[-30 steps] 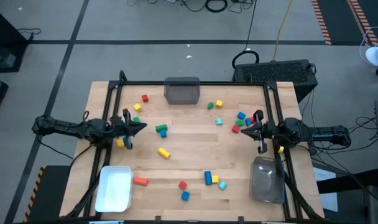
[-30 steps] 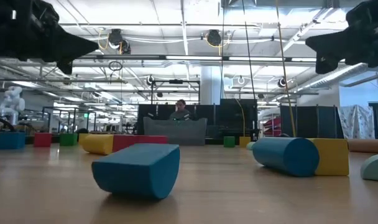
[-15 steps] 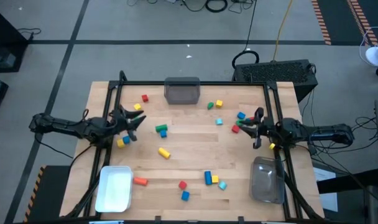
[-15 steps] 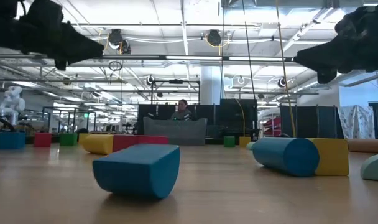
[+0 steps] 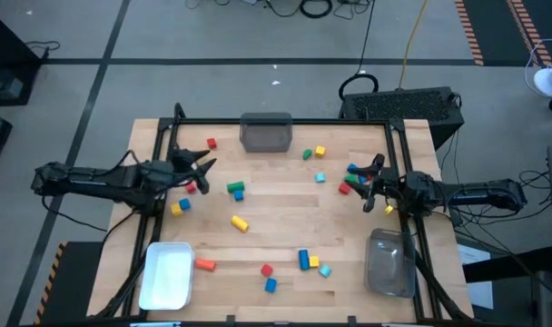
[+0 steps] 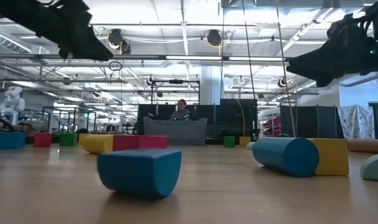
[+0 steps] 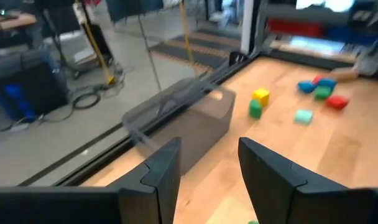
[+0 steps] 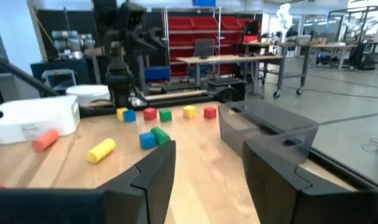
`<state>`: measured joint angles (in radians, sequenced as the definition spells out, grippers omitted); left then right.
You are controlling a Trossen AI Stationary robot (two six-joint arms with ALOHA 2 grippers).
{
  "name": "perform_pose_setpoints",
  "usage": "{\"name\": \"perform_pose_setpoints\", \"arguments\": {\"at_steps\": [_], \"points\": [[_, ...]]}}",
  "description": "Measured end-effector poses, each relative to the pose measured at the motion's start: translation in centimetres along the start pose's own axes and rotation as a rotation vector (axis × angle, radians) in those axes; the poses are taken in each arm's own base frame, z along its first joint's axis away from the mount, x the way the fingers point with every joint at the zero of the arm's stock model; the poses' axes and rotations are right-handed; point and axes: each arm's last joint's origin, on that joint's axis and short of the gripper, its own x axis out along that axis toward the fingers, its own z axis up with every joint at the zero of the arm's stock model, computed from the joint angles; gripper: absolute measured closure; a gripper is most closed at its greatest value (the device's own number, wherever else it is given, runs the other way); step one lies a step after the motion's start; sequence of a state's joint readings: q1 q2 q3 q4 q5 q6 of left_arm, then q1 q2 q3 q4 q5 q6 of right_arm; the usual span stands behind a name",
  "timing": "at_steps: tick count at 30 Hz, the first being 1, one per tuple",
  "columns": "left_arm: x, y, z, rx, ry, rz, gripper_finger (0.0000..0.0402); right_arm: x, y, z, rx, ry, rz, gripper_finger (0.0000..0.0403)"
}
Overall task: Sort blocks by size
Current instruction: Put the red square block into the top black bin
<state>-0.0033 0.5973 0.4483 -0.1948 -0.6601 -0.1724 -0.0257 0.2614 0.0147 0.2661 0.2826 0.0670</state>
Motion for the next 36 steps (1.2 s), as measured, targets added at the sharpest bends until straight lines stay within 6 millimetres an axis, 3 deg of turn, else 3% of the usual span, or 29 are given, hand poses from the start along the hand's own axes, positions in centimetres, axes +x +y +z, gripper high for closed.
{"name": "perform_pose_setpoints", "arguments": {"at_steps": [9,21,25,32,36], "points": [[2.6,2.0,2.2,0.031,0.235,0.095,0.0239,0.6,-0.2,0.1,0.001,-0.008,-0.033,0.0227],[7.6,6.3,0.8,0.096,0.481,0.229,0.0236,1.5,-1.5,0.2,-0.013,-0.026,-0.19,0.0227],[9.1,7.7,0.7,0.099,0.537,0.27,0.021,1.6,-2.1,0.1,-0.03,-0.019,-0.241,0.0227],[11.2,9.4,1.0,-0.022,0.591,0.283,0.013,1.7,-2.7,0.0,-0.069,-0.001,-0.306,0.0227],[12.1,9.9,1.7,-0.068,0.63,0.25,0.012,1.7,-2.5,-0.1,-0.082,0.011,-0.265,0.0227]]}}
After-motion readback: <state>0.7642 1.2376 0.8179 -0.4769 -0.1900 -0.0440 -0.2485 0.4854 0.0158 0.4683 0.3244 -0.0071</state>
